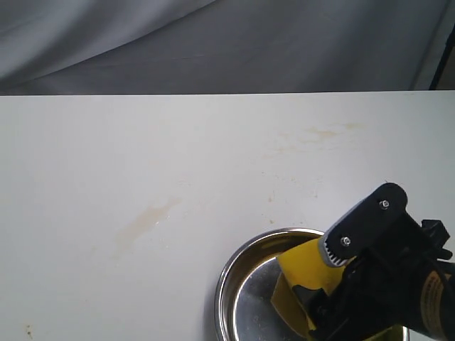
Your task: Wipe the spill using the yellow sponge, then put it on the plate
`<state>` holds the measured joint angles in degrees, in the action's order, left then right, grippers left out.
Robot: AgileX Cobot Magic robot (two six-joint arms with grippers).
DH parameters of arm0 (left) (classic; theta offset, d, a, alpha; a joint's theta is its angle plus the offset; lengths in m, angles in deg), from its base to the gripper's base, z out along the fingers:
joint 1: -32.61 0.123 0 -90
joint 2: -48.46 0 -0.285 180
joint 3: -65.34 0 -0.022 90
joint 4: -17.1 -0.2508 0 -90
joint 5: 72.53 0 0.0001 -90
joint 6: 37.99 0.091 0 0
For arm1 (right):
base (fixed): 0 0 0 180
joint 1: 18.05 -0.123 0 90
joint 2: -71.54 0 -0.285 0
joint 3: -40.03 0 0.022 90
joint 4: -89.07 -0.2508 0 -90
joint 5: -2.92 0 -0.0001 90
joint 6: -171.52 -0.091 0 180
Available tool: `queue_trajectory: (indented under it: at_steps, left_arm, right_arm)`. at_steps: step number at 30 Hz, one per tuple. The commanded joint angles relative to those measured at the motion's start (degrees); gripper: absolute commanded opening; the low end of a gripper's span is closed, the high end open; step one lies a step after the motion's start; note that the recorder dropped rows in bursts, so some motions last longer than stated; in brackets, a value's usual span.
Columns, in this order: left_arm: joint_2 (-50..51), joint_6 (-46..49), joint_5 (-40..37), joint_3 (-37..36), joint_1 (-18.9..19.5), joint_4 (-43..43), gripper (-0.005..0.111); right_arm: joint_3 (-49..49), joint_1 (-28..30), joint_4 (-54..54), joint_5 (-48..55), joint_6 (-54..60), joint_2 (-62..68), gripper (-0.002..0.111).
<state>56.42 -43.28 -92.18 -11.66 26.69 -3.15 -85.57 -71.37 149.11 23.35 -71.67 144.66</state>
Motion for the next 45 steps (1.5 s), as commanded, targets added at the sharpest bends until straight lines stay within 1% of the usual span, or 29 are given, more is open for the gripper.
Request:
queue_trajectory:
  at_steps: [1,5,9,14,18,22,26,30,34,36,45]
  left_arm:
    - [-0.2,-0.2,0.2,-0.2,-0.3,0.0,0.000]
    - [-0.2,-0.2,0.2,-0.2,-0.3,0.0,0.000]
    - [-0.2,-0.2,0.2,-0.2,-0.3,0.0,0.000]
    - [-0.2,-0.2,0.2,-0.2,-0.3,0.0,0.000]
    - [-0.2,-0.2,0.2,-0.2,-0.3,0.0,0.000]
    - [-0.2,-0.2,0.2,-0.2,-0.3,0.0,0.000]
    - [-0.2,-0.2,0.2,-0.2,-0.3,0.0,0.000]
    - [-0.2,-0.2,0.2,-0.2,-0.3,0.0,0.000]
    - [-0.2,-0.2,0.2,-0.2,-0.3,0.0,0.000]
    - [-0.2,-0.2,0.2,-0.2,-0.3,0.0,0.000]
    - [-0.2,-0.2,0.2,-0.2,-0.3,0.0,0.000]
  right_arm:
    - [-0.8,0.2,1.0,-0.4,-0.5,-1.1,0.086]
    - [-1.0,0.2,0.9,-0.4,-0.5,-4.9,0.081]
    - [-1.0,0.2,0.9,-2.2,-0.5,-12.7,0.073]
    - [-1.0,0.2,0.9,-8.2,-0.4,-24.1,0.054]
    - [-1.0,0.2,0.7,-7.7,-0.3,-32.4,0.034]
    - [-1.0,0.2,-2.4,-7.3,0.9,-38.7,0.015]
    - [-1.0,0.2,-4.1,-7.3,3.2,-41.2,0.001]
    - [-1.0,-0.1,-7.7,-8.2,5.7,-41.1,0.000]
    - [-1.0,-2.2,-16.5,-9.0,17.3,-41.1,0.000]
    - [-1.0,-3.7,-18.4,-9.0,20.6,-41.1,0.000]
    - [-1.0,-10.3,-18.9,-11.1,22.9,-41.1,0.000]
